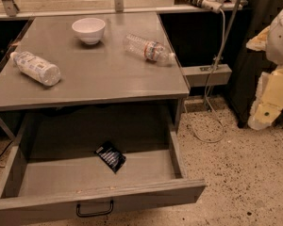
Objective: Pick rxbar blueberry from top drawer and place on counter
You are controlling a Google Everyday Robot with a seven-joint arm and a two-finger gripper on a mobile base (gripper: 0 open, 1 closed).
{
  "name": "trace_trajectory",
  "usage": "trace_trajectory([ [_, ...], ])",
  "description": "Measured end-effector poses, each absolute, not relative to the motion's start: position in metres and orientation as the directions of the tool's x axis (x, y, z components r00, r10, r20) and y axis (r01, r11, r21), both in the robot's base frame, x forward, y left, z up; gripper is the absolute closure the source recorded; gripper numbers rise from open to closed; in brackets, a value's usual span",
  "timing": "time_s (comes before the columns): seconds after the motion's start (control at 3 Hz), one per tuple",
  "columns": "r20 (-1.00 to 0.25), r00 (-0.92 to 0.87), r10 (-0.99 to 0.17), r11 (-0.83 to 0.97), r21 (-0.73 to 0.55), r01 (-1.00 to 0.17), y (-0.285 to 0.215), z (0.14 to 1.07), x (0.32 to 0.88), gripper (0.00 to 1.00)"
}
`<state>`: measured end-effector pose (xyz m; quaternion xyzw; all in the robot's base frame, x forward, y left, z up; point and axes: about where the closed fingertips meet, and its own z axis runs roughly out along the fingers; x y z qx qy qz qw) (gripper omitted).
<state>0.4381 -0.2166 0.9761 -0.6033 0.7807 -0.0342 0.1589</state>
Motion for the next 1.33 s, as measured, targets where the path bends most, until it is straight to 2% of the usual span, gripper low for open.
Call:
trace_trajectory([
  [0.33,-0.22,-0.217,-0.951,0.269,-0.246,-0.931,-0.213,0.974,0.434,0.0],
  [0.67,-0.251,-0.243,-0.937,0.302,-0.232,-0.925,-0.187,0.964,0.417,0.0],
  [1.0,-0.269,-0.263,-0.927,0.313,-0.165,-0.935,-0.147,0.935,0.402,0.0],
  [1.33,-0.269,-0.263,-0.927,0.313,-0.165,-0.935,-0.147,0.934,0.402,0.0],
])
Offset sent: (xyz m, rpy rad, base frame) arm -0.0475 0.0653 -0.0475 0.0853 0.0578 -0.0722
